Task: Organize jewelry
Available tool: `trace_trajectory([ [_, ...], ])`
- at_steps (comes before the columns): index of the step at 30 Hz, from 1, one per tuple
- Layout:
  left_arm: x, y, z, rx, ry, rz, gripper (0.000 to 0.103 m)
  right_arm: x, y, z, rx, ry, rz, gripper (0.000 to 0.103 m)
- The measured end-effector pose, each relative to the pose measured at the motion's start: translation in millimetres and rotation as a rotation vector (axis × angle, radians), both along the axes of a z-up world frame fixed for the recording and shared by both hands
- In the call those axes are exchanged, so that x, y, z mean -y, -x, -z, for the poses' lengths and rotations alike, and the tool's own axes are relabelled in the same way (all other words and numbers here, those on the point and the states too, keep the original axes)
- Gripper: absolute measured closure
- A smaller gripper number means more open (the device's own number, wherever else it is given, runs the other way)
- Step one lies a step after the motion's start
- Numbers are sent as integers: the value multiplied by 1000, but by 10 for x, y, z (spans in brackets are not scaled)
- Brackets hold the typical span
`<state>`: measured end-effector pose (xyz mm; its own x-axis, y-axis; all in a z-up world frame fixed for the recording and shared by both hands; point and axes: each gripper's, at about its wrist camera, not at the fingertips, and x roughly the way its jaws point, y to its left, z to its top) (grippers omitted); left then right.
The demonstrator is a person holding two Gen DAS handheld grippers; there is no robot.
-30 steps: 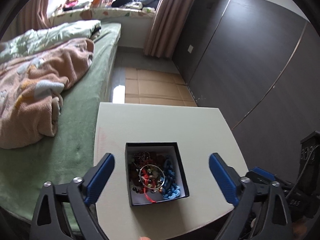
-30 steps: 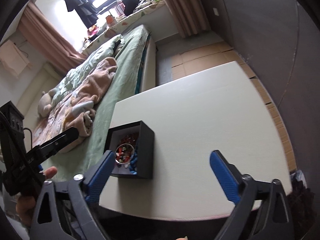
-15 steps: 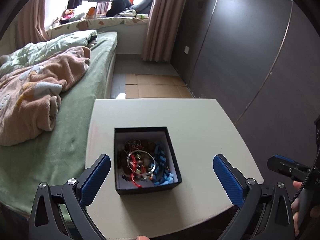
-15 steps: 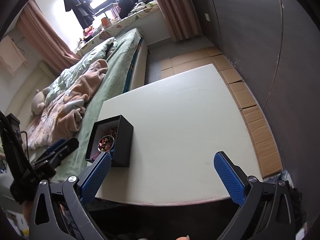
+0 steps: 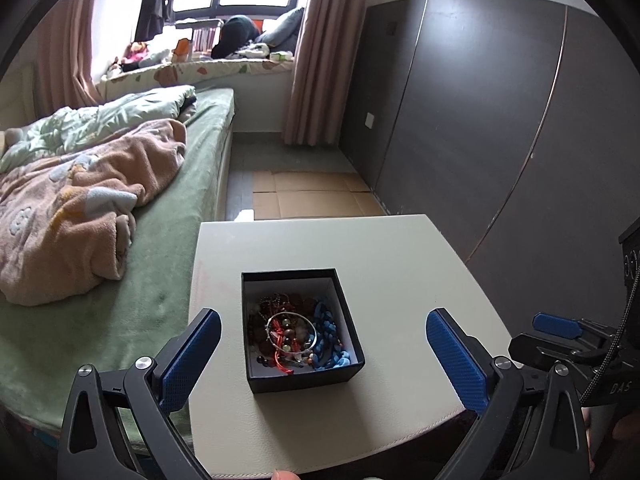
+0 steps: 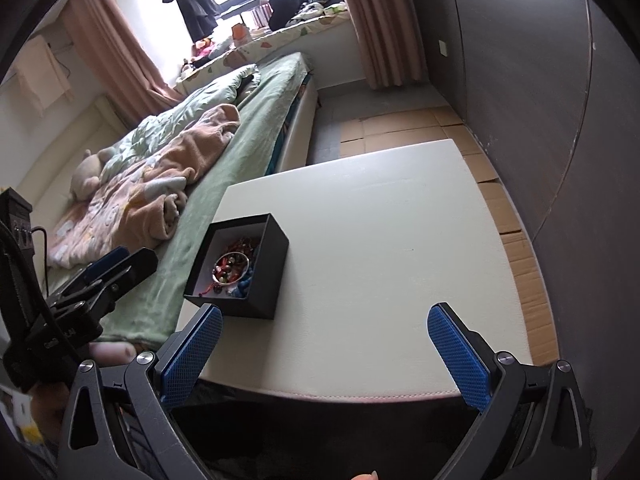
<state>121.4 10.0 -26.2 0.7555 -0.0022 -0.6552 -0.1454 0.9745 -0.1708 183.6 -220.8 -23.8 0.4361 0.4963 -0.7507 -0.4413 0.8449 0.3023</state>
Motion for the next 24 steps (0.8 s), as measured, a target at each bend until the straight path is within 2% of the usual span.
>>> trace_trajectory([
  [4, 22, 14, -3, -7, -25, -6, 1, -38, 29, -10, 7, 3, -5, 0],
  [7, 1, 25, -5, -9, -7, -1, 1, -60, 36, -11, 5, 5, -8, 0],
  [24, -1, 107, -92, 21, -30, -22, 1, 1, 97, -124, 28, -15, 6, 0],
])
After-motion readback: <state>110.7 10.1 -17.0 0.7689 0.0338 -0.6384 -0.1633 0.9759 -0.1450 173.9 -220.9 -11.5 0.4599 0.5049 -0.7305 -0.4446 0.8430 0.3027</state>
